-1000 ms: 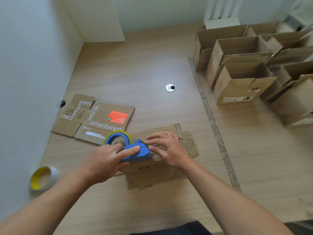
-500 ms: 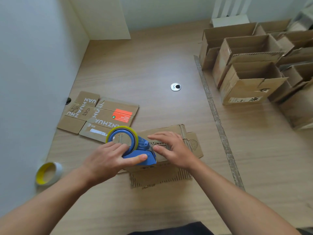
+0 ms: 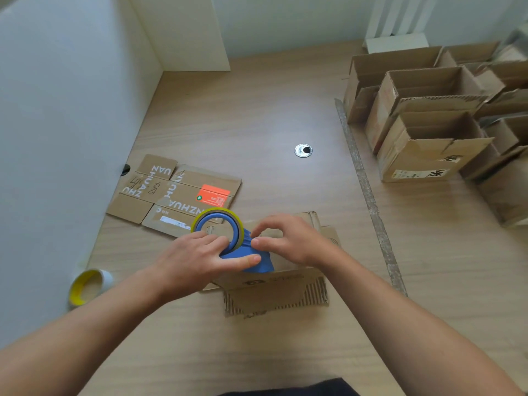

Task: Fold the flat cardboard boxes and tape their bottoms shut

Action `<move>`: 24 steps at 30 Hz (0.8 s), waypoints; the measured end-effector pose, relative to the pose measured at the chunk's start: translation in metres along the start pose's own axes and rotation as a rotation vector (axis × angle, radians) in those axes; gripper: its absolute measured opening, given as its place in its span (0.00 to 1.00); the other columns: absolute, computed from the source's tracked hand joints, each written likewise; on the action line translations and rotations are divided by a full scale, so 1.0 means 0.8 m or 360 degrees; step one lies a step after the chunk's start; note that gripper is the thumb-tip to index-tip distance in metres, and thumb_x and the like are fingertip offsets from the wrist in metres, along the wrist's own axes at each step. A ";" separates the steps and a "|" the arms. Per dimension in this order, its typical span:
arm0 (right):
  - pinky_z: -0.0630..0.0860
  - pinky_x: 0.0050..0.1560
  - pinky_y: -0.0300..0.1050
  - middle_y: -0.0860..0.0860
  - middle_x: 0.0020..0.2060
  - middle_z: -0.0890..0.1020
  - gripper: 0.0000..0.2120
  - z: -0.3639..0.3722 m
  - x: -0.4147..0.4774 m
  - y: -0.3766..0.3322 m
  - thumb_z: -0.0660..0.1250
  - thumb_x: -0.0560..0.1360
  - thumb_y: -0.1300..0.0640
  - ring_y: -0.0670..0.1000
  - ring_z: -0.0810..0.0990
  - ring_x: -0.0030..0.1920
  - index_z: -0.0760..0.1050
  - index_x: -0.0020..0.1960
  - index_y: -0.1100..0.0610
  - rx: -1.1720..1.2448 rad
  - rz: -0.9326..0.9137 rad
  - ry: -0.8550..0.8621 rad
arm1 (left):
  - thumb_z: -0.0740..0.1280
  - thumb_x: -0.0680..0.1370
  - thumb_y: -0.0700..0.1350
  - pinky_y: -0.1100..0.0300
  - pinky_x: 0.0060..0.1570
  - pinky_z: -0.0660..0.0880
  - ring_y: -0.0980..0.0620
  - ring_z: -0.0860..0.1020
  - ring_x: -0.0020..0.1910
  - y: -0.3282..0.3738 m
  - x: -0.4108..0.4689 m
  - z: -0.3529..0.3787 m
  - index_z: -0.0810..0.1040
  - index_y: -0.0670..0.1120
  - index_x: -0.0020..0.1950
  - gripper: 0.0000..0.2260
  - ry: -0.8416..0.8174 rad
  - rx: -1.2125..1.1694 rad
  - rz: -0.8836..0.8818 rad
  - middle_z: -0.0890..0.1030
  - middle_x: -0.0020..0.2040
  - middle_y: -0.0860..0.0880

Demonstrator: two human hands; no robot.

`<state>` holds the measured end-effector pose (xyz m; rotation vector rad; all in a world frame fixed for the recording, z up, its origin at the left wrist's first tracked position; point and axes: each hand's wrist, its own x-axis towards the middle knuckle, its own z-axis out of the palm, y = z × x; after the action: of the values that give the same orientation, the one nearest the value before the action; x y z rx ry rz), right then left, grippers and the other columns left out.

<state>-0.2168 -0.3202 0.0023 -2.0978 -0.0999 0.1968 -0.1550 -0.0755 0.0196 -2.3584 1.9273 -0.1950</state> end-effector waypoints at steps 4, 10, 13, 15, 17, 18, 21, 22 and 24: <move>0.73 0.60 0.41 0.43 0.51 0.84 0.08 -0.013 0.008 0.004 0.71 0.77 0.53 0.41 0.79 0.54 0.84 0.55 0.51 0.0009 -0.0039 -0.0143 | 0.54 0.73 0.37 0.57 0.28 0.70 0.47 0.69 0.29 -0.003 -0.005 0.005 0.62 0.60 0.75 0.32 0.0004 -0.0044 -0.0042 0.71 0.38 0.48; 0.75 0.60 0.44 0.40 0.51 0.84 0.08 -0.010 -0.002 0.019 0.71 0.77 0.54 0.41 0.80 0.55 0.83 0.56 0.50 -0.0064 -0.0102 -0.0100 | 0.56 0.73 0.37 0.57 0.27 0.70 0.48 0.69 0.30 0.003 -0.010 0.007 0.62 0.59 0.75 0.32 0.0007 -0.0089 -0.0078 0.71 0.39 0.48; 0.75 0.57 0.45 0.41 0.50 0.84 0.08 0.001 0.000 0.020 0.72 0.77 0.54 0.43 0.80 0.53 0.83 0.55 0.50 -0.0142 -0.0139 0.0019 | 0.57 0.73 0.37 0.58 0.27 0.69 0.48 0.69 0.30 0.003 -0.011 0.006 0.63 0.59 0.75 0.31 0.0007 -0.0090 -0.0087 0.72 0.39 0.48; 0.75 0.56 0.44 0.43 0.51 0.85 0.08 0.007 0.002 0.020 0.72 0.77 0.53 0.44 0.80 0.53 0.84 0.55 0.50 -0.0187 -0.0169 0.0070 | 0.57 0.73 0.37 0.58 0.27 0.68 0.48 0.69 0.29 0.003 -0.010 0.006 0.62 0.59 0.75 0.32 -0.0001 -0.0093 -0.0091 0.72 0.38 0.48; 0.75 0.55 0.45 0.44 0.49 0.85 0.08 0.010 0.003 0.020 0.72 0.76 0.52 0.46 0.80 0.52 0.84 0.54 0.51 -0.0204 -0.0198 0.0138 | 0.57 0.73 0.38 0.58 0.27 0.67 0.48 0.69 0.29 0.003 -0.010 0.007 0.63 0.59 0.74 0.31 0.0014 -0.0082 -0.0097 0.72 0.38 0.48; 0.75 0.54 0.45 0.44 0.48 0.85 0.07 0.011 0.004 0.020 0.73 0.76 0.52 0.46 0.80 0.50 0.84 0.53 0.51 -0.0204 -0.0205 0.0175 | 0.57 0.73 0.38 0.58 0.27 0.67 0.49 0.69 0.29 0.002 -0.010 0.006 0.63 0.59 0.74 0.31 0.0017 -0.0081 -0.0102 0.72 0.38 0.48; 0.73 0.49 0.42 0.44 0.43 0.84 0.04 0.014 0.004 0.020 0.73 0.75 0.53 0.46 0.78 0.46 0.84 0.48 0.52 -0.0216 -0.0246 0.0255 | 0.57 0.73 0.38 0.59 0.28 0.66 0.49 0.68 0.29 0.002 -0.009 0.006 0.64 0.59 0.74 0.31 0.0015 -0.0093 -0.0116 0.72 0.38 0.49; 0.72 0.48 0.40 0.44 0.42 0.83 0.04 0.015 0.004 0.021 0.74 0.75 0.54 0.46 0.78 0.45 0.84 0.47 0.53 -0.0230 -0.0262 0.0273 | 0.57 0.73 0.38 0.59 0.28 0.65 0.49 0.68 0.29 0.003 -0.009 0.007 0.64 0.59 0.74 0.31 0.0014 -0.0102 -0.0121 0.72 0.38 0.49; 0.69 0.45 0.37 0.46 0.40 0.84 0.03 0.017 0.004 0.024 0.74 0.75 0.55 0.47 0.78 0.43 0.84 0.45 0.55 -0.0274 -0.0290 0.0301 | 0.58 0.74 0.40 0.60 0.27 0.65 0.48 0.68 0.28 0.005 -0.008 0.007 0.65 0.59 0.73 0.29 0.0024 -0.0136 -0.0155 0.72 0.38 0.49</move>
<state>-0.2161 -0.3181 -0.0210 -2.2526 -0.1989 -0.1241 -0.1589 -0.0703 0.0129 -2.5150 1.8642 -0.1404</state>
